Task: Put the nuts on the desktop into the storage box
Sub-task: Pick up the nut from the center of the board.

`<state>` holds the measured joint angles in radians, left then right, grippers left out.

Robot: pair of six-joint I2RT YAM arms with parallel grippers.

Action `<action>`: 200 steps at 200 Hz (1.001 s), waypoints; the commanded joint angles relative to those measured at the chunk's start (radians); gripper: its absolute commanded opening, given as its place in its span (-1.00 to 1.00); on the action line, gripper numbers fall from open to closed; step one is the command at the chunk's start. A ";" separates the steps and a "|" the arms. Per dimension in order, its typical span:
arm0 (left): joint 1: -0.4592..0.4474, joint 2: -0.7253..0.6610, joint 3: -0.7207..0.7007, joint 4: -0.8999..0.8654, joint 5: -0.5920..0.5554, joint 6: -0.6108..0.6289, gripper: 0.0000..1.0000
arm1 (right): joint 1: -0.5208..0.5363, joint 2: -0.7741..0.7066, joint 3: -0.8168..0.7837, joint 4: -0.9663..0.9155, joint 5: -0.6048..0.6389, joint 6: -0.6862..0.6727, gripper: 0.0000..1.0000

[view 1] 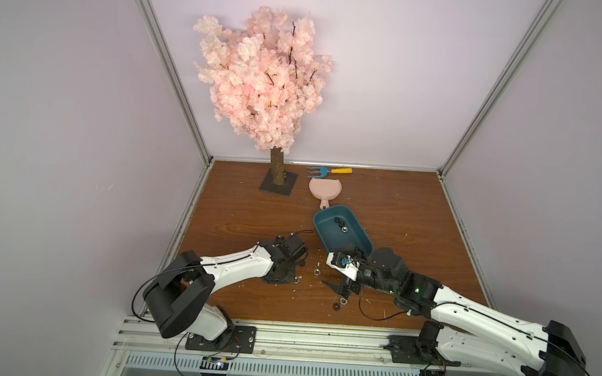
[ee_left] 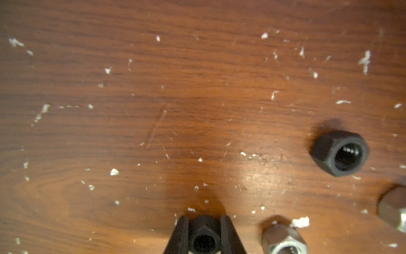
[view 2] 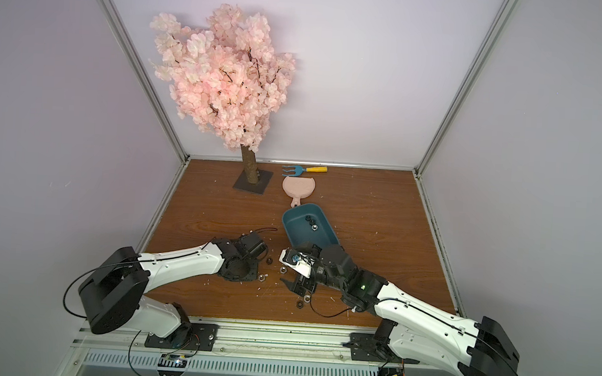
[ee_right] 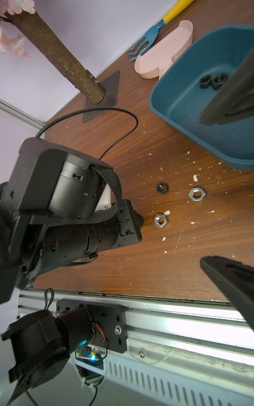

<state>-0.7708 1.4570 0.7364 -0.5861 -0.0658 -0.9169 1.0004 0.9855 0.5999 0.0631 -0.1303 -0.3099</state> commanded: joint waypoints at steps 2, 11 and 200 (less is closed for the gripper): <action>0.005 0.014 0.002 -0.003 0.049 -0.002 -0.61 | 0.004 -0.005 0.036 0.019 0.017 -0.011 0.98; 0.005 0.006 0.008 -0.005 0.049 0.000 -0.61 | 0.006 -0.003 0.034 0.023 0.024 -0.019 0.98; 0.024 -0.424 0.052 0.454 0.712 0.247 -0.66 | 0.010 -0.266 -0.422 0.862 -0.145 -0.216 0.96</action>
<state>-0.7563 1.0908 0.8410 -0.3630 0.4042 -0.6605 1.0069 0.7338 0.1696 0.7460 -0.2279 -0.5034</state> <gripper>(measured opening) 0.218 0.987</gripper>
